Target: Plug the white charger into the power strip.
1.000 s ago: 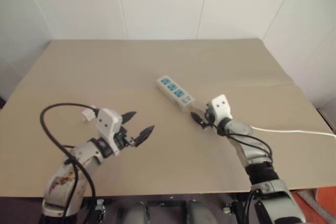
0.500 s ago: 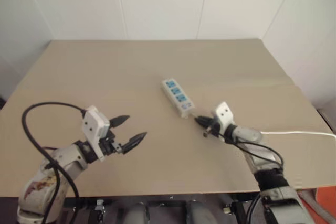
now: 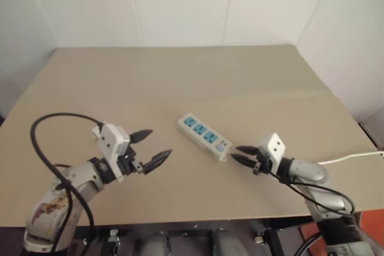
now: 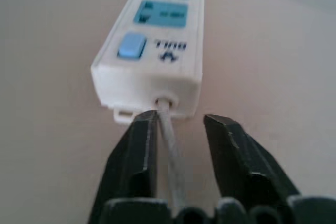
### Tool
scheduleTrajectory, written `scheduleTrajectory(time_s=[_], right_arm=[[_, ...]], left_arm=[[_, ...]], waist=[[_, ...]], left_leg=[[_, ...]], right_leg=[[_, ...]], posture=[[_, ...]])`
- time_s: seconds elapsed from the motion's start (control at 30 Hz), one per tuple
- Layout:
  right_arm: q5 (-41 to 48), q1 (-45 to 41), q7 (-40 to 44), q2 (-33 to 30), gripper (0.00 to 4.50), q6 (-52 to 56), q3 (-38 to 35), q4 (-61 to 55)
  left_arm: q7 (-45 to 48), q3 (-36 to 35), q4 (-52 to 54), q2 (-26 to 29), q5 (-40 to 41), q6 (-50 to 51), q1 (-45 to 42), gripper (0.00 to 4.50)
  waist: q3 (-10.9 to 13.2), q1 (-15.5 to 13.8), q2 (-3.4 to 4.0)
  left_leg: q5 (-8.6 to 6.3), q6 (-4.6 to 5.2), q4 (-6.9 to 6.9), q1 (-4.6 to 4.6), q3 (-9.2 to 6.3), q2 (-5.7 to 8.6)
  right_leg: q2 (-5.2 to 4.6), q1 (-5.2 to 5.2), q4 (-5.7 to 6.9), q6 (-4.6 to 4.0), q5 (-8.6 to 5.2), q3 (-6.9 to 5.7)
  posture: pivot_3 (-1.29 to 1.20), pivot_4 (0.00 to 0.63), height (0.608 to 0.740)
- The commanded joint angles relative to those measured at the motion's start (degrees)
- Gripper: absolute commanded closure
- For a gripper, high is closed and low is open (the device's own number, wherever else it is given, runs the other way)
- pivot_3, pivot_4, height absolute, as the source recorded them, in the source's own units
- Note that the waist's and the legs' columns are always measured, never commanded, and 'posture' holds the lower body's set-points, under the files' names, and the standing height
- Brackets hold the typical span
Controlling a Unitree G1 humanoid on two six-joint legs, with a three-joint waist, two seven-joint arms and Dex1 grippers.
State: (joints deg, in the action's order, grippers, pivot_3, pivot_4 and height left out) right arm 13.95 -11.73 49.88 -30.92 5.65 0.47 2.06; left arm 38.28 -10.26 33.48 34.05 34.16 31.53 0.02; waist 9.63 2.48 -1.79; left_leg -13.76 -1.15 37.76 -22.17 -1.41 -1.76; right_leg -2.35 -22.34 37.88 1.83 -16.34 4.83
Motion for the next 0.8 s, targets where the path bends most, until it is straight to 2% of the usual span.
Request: scheduleTrajectory(time_s=[0.03, 0.17, 0.27, 0.37, 0.57, 0.8], right_arm=[[5.6, 2.8, 2.1, -2.1, 1.35, 0.3, -5.7, -5.2], [15.0, 8.4, 3.6, -3.3, 0.02, 6.8, -9.6, -14.6], [14.5, 11.4, 0.7, -1.8, 0.02, 8.1, -8.1, -18.6], [8.3, 11.2, -5.6, 2.8, 0.02, 5.9, -3.8, -17.3], [1.3, 8.4, -11.1, 8.7, 0.02, 1.6, 1.1, -13.2], [-2.3, 4.4, -12.9, 10.7, 0.02, -2.6, 2.2, -7.6]], left_arm=[[0.0, 0.0, 1.0, 0.1, 0.7, -0.4, -0.1, 0.00], [-0.1, -0.2, 1.2, 0.1, 1.0, -0.2, 0.2, 0.00], [0.3, 0.0, 1.0, 0.2, 1.3, -0.2, 0.1, 0.00], [0.9, 0.0, 0.6, 0.6, 1.4, -0.1, -0.4, 0.00], [2.2, -2.3, 0.2, 3.1, 2.3, -0.1, -0.4, 0.00], [0.9, -2.4, 2.2, 2.9, 2.4, -0.3, 1.6, 0.00]], waist=[[0.0, -0.5, 0.00], [0.0, -1.2, 0.01], [0.0, -1.0, 0.01], [0.0, -0.5, 0.00], [0.0, 0.0, 0.01], [0.0, 0.0, 0.01]], left_leg=[[0.00, 0.01, 0.00, -0.10, -0.06, 0.02], [-0.05, 0.07, 0.00, -0.21, -0.11, 0.01], [-0.05, 0.07, 0.00, -0.10, -0.12, -0.02], [-0.05, 0.07, 0.00, 0.00, -0.05, -0.04], [-0.05, 0.07, 0.01, -0.06, -0.03, 0.01], [-0.05, 0.06, 0.01, -0.04, -0.03, 0.00]], right_leg=[[-0.04, -0.01, -0.08, 0.01, -0.01, -0.06], [-0.15, -0.01, -0.24, 0.01, 0.00, -0.11], [-0.09, 0.04, -0.17, 0.01, 0.00, -0.06], [-0.03, 0.07, -0.07, 0.01, 0.00, -0.06], [-0.05, -0.02, -0.04, 0.01, -0.01, -0.02], [-0.05, -0.02, -0.02, 0.01, -0.01, -0.03]], posture=[[0.00, 0.150, 0.740], [0.00, 0.150, 0.740], [0.00, 0.150, 0.740], [0.00, 0.150, 0.740], [0.00, 0.150, 0.740], [0.00, 0.150, 0.740]])
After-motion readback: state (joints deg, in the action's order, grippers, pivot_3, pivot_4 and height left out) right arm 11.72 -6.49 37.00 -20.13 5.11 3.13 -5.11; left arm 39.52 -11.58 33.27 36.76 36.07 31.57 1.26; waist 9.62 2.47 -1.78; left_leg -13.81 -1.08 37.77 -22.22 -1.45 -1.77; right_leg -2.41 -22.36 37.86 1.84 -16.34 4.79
